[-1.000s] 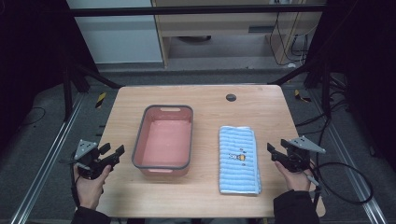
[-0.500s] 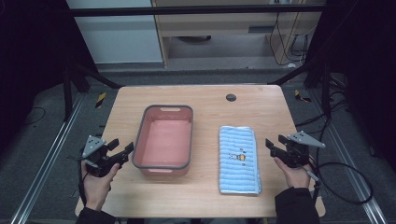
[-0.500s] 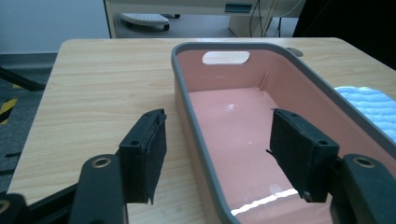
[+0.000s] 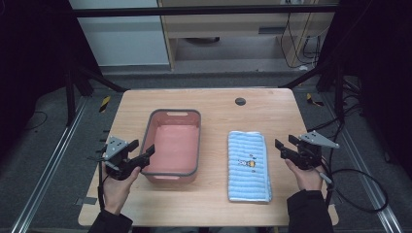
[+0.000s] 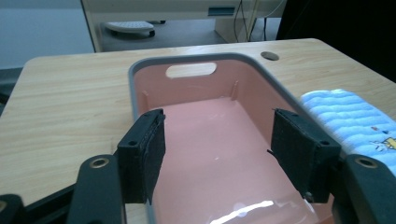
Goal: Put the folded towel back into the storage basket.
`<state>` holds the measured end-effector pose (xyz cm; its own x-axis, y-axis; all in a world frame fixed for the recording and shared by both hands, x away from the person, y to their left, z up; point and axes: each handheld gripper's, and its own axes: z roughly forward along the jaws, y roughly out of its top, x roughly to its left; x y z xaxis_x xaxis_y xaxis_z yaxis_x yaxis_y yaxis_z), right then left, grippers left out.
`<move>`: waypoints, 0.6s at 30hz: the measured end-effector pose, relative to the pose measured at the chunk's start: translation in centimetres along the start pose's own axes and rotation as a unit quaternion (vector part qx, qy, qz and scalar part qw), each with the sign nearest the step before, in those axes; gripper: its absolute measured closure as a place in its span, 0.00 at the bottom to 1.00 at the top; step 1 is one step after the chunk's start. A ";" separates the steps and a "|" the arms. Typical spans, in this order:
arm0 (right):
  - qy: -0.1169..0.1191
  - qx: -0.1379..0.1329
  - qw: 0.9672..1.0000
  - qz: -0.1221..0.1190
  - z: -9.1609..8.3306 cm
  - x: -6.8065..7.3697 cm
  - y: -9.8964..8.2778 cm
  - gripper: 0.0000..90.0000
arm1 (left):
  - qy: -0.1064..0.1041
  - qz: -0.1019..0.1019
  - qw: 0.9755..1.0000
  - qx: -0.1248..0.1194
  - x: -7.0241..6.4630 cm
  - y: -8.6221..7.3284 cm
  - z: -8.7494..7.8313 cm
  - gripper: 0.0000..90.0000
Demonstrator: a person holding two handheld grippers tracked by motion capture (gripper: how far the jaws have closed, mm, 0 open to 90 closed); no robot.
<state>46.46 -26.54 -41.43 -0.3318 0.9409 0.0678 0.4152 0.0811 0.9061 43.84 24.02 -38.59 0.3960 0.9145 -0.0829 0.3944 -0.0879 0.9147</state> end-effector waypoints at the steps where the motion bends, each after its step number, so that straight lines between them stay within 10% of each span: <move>1: -0.001 0.000 1.000 -0.002 0.1 0.0 0.2 0.48 | -0.004 0.004 1.000 -0.001 -0.5 0.2 0.2 0.39; 18: 0.008 -0.008 1.000 -0.002 1.1 0.7 1.4 0.49 | -0.035 0.029 0.999 0.001 -5.5 0.7 2.6 0.41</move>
<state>47.72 -25.37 -40.57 -0.3471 0.9352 0.0698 0.4004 0.0804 0.9128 44.12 17.88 -38.52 0.4748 0.8782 -0.0575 0.3704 -0.1401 0.9182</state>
